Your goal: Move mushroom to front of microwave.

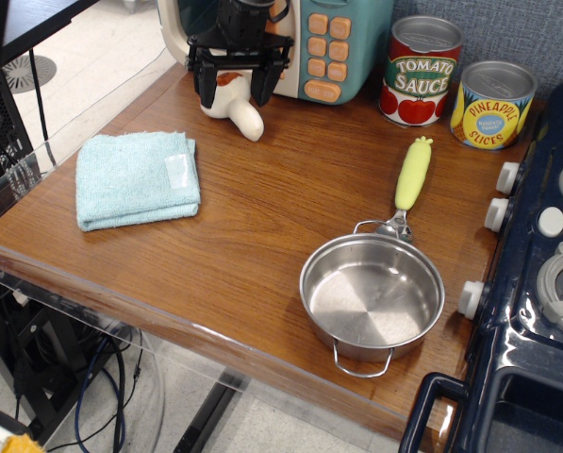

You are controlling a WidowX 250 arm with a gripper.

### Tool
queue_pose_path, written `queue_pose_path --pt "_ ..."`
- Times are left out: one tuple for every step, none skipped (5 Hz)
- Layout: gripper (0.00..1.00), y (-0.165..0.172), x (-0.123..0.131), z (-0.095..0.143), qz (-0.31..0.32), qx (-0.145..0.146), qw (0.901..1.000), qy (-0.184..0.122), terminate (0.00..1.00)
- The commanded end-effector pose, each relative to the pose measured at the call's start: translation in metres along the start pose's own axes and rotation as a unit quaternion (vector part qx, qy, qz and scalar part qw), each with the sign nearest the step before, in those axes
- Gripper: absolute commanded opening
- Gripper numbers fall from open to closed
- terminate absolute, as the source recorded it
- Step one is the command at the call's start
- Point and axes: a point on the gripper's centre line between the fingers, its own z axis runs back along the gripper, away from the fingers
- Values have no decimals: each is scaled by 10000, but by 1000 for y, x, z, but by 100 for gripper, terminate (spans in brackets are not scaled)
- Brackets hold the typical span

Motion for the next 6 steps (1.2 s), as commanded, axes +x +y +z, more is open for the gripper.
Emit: queue_pose_path --pt "100 24 -10 96 93 -784 9930 -882 0" --pt "100 31 -29 112 -1 -914 9906 -1015 0" --pt "100 33 -46 117 -319 -957 9884 -1131 0" --pt "100 33 -46 117 -319 -957 9884 -1131 0" --pt "100 33 -46 117 -319 -957 9884 -1131 0" --pt "100 33 -46 117 -319 -957 9884 -1131 0"
